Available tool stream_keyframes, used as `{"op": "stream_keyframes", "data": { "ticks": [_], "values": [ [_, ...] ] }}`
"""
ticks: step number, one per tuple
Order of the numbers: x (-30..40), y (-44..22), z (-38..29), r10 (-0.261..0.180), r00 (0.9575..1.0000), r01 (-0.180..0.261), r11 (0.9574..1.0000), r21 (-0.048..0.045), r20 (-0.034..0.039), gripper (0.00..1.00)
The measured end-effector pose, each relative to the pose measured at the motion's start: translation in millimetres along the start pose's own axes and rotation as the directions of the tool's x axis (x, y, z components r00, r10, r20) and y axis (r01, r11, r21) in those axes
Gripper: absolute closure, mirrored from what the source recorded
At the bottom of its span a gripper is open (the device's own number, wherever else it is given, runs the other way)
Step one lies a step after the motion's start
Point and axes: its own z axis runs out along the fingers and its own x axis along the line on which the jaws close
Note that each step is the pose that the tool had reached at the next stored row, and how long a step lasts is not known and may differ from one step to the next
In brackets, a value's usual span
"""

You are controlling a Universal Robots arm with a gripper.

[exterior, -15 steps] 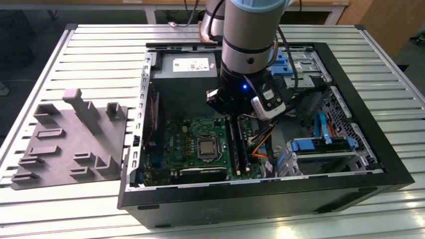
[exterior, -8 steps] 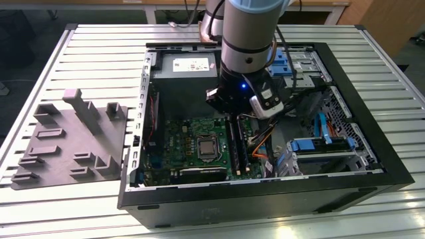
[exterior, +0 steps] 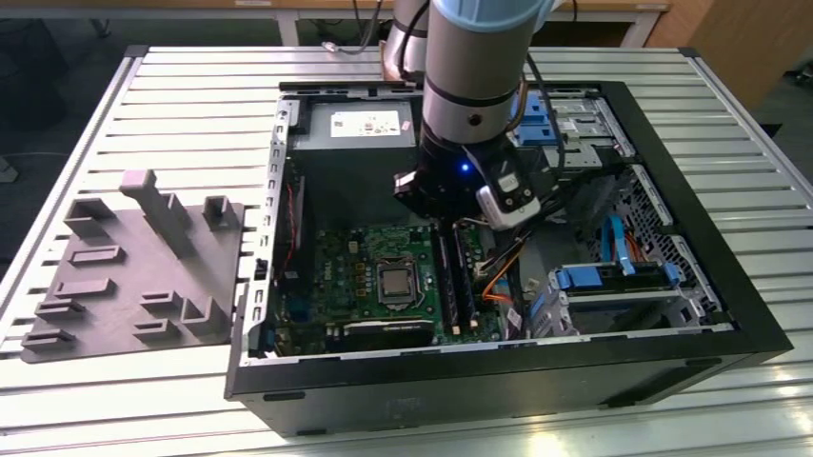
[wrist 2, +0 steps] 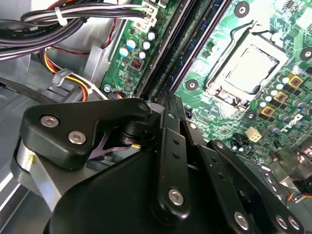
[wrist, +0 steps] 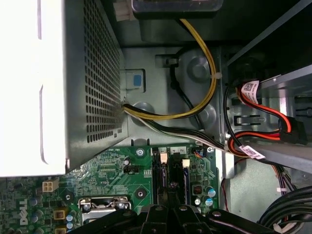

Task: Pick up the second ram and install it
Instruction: 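Press down the second ram until it locks into place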

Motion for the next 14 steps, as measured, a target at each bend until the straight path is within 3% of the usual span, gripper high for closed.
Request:
{"op": "stream_keyframes", "data": {
  "ticks": [14],
  "values": [
    [0.1, 1.5, 1.5, 0.000, 1.0000, 0.000, 1.0000, -0.0005, -0.0001, 0.89]
  ]
}}
